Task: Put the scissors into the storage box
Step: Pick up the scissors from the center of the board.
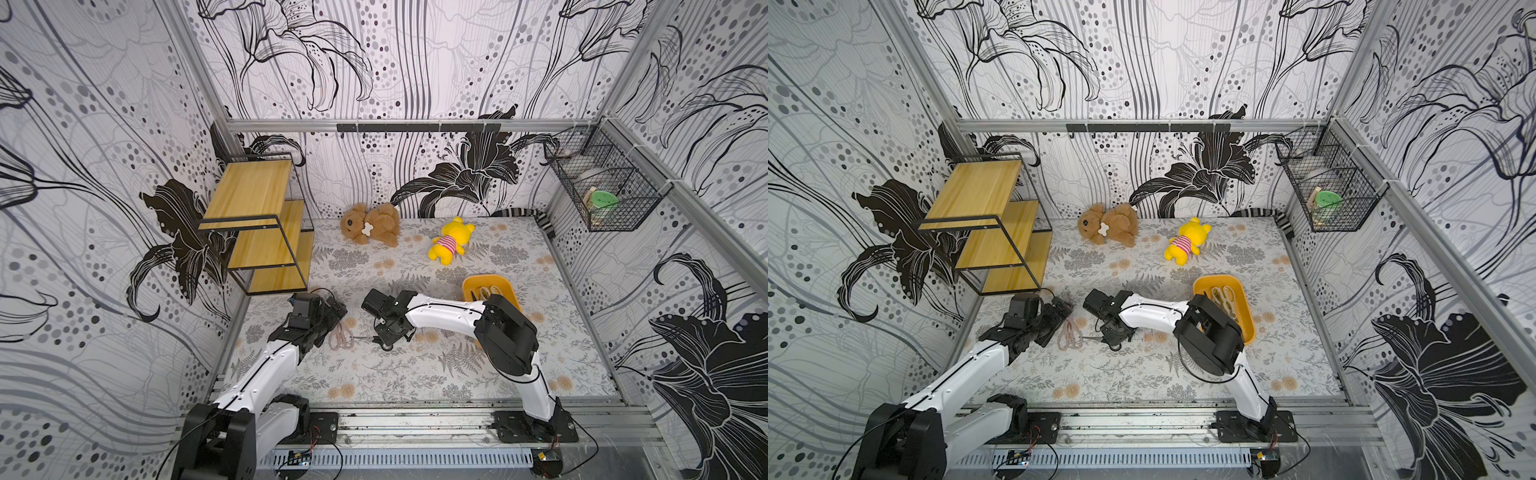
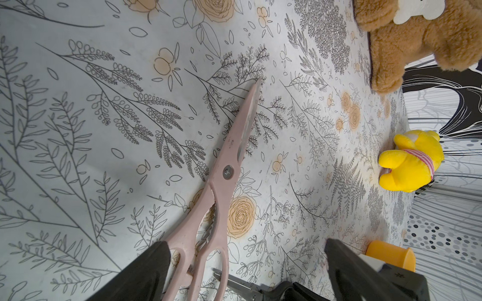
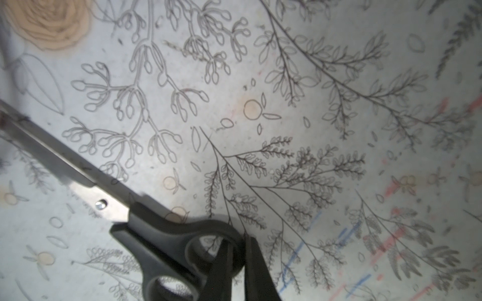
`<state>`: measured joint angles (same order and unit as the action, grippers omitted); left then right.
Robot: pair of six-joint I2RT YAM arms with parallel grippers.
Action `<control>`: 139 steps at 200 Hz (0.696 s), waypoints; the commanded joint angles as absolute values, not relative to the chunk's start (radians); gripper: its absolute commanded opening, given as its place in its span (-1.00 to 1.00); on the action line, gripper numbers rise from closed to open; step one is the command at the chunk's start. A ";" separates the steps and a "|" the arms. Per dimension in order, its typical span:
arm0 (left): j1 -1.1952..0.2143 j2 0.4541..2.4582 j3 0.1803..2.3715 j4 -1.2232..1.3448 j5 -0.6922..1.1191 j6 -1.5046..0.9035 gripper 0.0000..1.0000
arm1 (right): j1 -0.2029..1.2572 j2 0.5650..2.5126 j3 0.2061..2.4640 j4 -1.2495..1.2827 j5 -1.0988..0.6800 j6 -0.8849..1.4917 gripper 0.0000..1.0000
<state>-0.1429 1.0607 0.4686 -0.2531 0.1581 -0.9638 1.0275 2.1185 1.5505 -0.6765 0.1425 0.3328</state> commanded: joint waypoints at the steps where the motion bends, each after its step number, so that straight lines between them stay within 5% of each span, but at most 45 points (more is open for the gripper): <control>1: -0.138 1.045 0.466 -0.209 0.159 -0.975 0.95 | 1.008 2.114 1.481 -0.720 0.197 0.367 -1.00; 75: -0.138 1.044 0.468 -0.190 0.158 -0.971 0.95 | 0.896 1.854 1.389 -0.791 0.251 0.433 -1.00; 139: -0.137 1.070 0.460 -0.154 0.175 -0.978 0.95 | 0.659 1.530 1.180 -0.797 0.290 0.595 -1.00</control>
<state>-0.1429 1.0569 0.4686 -0.2077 0.1612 -0.9726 0.7391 1.6417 1.2392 -0.7506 0.2405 0.5087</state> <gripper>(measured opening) 0.974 0.110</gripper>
